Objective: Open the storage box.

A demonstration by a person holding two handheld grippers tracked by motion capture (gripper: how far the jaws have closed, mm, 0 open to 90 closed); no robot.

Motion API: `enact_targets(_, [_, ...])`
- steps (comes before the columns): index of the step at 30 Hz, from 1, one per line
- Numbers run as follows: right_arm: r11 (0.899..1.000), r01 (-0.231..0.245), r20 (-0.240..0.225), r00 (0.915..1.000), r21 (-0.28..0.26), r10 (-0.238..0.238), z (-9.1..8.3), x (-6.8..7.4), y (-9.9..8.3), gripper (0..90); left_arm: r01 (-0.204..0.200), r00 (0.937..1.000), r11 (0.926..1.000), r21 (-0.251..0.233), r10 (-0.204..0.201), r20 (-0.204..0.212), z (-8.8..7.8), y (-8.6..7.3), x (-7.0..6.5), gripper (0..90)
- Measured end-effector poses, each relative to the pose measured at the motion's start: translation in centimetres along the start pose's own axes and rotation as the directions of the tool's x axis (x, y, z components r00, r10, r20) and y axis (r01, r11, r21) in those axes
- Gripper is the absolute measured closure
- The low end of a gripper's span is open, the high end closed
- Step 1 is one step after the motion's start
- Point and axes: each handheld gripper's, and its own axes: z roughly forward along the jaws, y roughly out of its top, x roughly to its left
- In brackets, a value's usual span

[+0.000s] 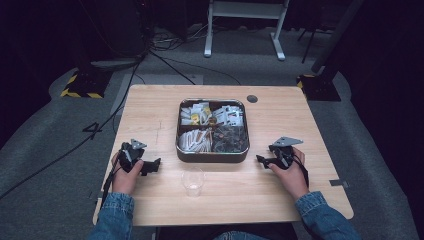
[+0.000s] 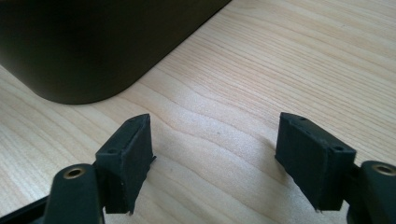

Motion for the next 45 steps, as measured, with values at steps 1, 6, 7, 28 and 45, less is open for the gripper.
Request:
enact_targets(1, [1.0,0.0,-0.005,1.0,0.001,0.0,0.0,0.0,0.0,26.8,0.0,1.0,1.0,0.0,0.0,0.0,0.0,0.0,0.0,0.0])
enact_targets(6, [1.0,0.007,-0.012,0.9999,0.002,-0.007,-0.1,0.0,-0.1,26.6,-0.002,1.0,1.0,-0.001,0.002,0.003,0.0,0.0,0.0,0.0])
enact_targets(7, [1.0,0.007,-0.012,0.9999,0.002,-0.007,-0.1,0.0,-0.1,26.6,-0.002,1.0,1.0,-0.001,0.002,0.003,0.0,0.0,0.0,0.0])
enact_targets(28, [0.999,0.015,-0.041,0.9991,0.032,-0.013,-0.6,0.2,0.1,33.8,-0.001,1.0,1.0,0.001,0.001,-0.003,0.1,0.1,-0.1,0.0])
enact_targets(45, [1.0,-0.024,-0.185,0.9826,-0.011,0.022,-3.5,1.5,4.7,34.6,0.001,1.0,1.0,0.001,-0.001,0.001,0.1,0.1,-0.1,0.0])
